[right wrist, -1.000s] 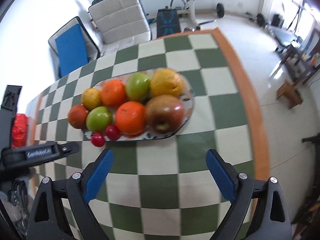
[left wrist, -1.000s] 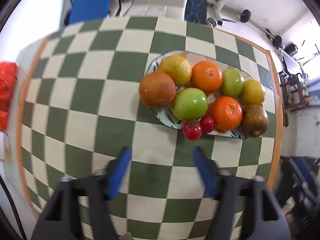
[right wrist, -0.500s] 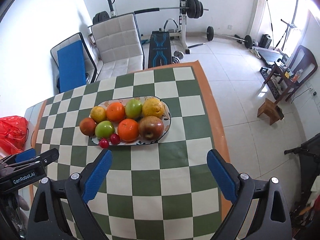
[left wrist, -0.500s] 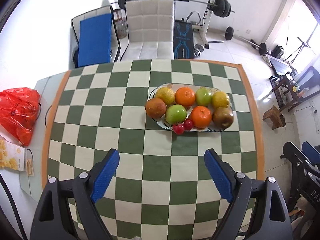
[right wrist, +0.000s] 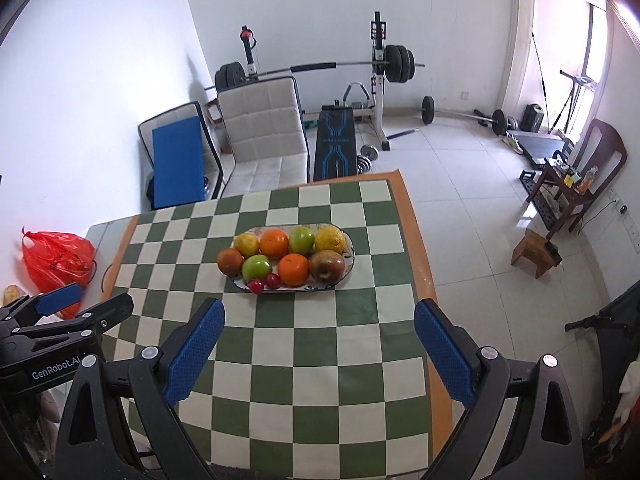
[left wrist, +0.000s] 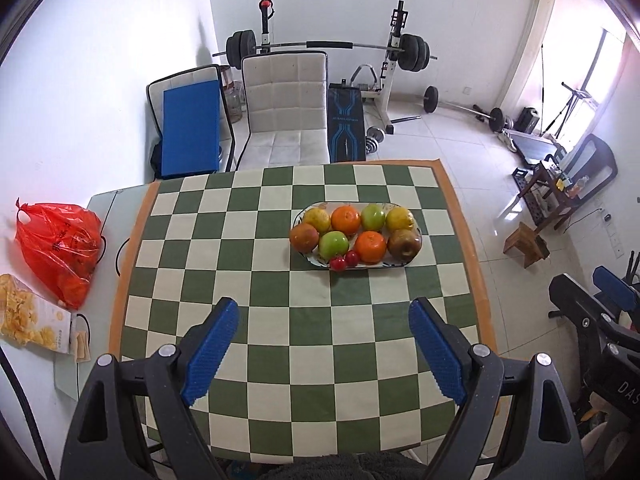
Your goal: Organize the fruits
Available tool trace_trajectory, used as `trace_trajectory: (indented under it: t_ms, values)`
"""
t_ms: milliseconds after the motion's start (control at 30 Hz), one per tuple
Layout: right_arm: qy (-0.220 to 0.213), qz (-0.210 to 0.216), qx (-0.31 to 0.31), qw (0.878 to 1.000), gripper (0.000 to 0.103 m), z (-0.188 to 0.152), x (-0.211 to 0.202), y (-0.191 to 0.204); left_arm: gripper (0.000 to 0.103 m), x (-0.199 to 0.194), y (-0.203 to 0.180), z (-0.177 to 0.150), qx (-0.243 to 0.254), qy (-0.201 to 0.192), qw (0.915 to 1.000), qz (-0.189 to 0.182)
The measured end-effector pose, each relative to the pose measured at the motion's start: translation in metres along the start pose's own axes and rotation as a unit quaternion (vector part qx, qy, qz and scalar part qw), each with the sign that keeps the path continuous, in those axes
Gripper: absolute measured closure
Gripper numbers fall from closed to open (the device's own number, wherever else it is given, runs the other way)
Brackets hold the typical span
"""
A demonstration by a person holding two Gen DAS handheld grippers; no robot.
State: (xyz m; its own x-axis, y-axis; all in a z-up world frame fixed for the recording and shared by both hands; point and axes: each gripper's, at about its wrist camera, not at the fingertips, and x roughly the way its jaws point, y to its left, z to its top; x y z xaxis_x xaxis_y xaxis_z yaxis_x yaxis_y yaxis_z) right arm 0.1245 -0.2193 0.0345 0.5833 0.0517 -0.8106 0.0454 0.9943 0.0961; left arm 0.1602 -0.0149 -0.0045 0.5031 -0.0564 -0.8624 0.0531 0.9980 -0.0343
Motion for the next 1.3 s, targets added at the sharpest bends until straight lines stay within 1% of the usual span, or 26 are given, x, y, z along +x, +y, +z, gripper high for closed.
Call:
trace_trajectory:
  t_ms: [200,433,767,900,933,1000,1100,1300]
  values:
    - [-0.022,0.003,-0.004,1.0,0.005,-0.002,-0.046,0.01,0.016,-0.025,-0.001,-0.006,0.0,-0.019,0.9998,0.004]
    - [-0.02,0.004,0.0,1.0,0.005,-0.008,-0.068,0.014,0.016,-0.033,-0.002,-0.009,0.006,-0.024,0.9997,0.007]
    - [-0.02,0.006,0.0,1.0,0.005,-0.01,-0.069,0.015,0.016,-0.034,-0.001,-0.011,0.003,-0.024,0.9997,0.004]
    - [-0.022,0.004,0.001,1.0,0.004,-0.011,-0.069,0.016,0.016,-0.025,-0.004,-0.007,0.009,-0.028,0.9995,0.01]
    - [-0.024,0.002,-0.001,1.0,0.004,-0.01,-0.068,0.016,0.013,-0.022,-0.004,-0.006,0.009,-0.028,0.9995,0.011]
    - [-0.024,-0.001,-0.006,1.0,0.004,-0.008,-0.063,0.016,0.0,-0.014,-0.005,-0.002,0.009,-0.029,0.9995,0.013]
    - [-0.018,-0.002,-0.006,1.0,0.004,-0.002,-0.048,0.011,0.0,-0.002,-0.004,0.004,0.005,-0.033,0.9993,0.018]
    - [-0.011,-0.007,-0.007,1.0,0.004,0.007,-0.01,0.002,0.0,0.032,0.0,0.012,-0.008,-0.022,0.9993,0.029]
